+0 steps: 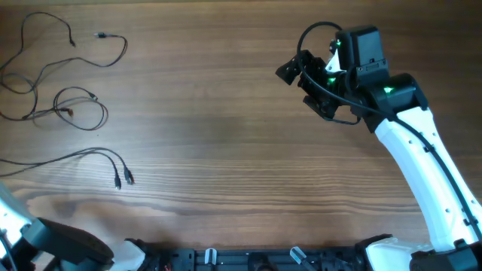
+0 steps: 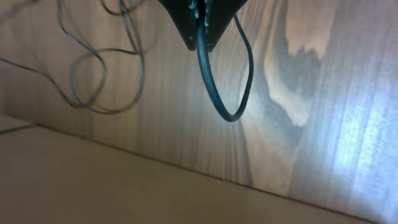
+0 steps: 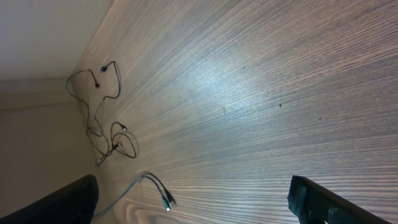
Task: Untangle cables
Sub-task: 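Carry the cable to the lower left with the left gripper, lay it down, then open the left gripper and raise it back toward center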
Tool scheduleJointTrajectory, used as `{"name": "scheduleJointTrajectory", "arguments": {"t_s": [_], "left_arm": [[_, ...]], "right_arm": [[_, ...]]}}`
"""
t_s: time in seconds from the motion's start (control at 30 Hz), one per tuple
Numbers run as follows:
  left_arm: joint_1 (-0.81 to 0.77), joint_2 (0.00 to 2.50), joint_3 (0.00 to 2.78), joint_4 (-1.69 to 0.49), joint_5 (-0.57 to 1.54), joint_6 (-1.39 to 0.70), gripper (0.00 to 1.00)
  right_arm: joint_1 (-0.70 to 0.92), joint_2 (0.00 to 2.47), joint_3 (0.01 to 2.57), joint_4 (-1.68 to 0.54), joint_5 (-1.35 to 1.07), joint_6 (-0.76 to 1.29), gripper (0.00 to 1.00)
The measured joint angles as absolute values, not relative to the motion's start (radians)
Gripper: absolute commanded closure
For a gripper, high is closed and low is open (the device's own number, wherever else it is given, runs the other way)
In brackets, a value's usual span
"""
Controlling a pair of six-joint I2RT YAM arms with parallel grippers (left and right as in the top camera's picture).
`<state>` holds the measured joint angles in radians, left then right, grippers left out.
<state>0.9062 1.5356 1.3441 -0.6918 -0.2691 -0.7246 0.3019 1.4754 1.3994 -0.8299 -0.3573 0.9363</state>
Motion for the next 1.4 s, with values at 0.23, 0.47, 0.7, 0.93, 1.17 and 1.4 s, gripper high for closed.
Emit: {"name": "scheduleJointTrajectory", "arguments": {"t_s": [0.23,0.47,0.7,0.93,1.17,1.4], "left_arm": [[0.906,1.628,1.344,-0.671,-0.324,-0.739,0.00],[0.878,1.618,1.344,-0.674,-0.289,-0.739,0.00],[0.837,1.634,1.346,-0.771,-0.365,-0.748,0.00],[0.882,1.744,1.347,-0.825,-0.133,-0.749,0.01],[0.575,1.463,1.348,-0.884,0.287,-0.551,0.00],[0.017,1.448,1.350,-1.026,0.385,-0.289,0.00]], "right_arm": [[0.302,1.475,1.399,-0.829,-0.355,0.936,0.00],[0.302,1.475,1.399,-0.838,-0.316,0.936,0.00],[0.302,1.476,1.399,-0.854,-0.305,0.936,0.00],[0.302,1.476,1.399,-0.879,-0.305,0.936,0.00],[0.302,1.476,1.399,-0.883,-0.305,0.936,0.00],[0.218,1.476,1.399,-1.045,-0.141,0.909,0.00]]}}
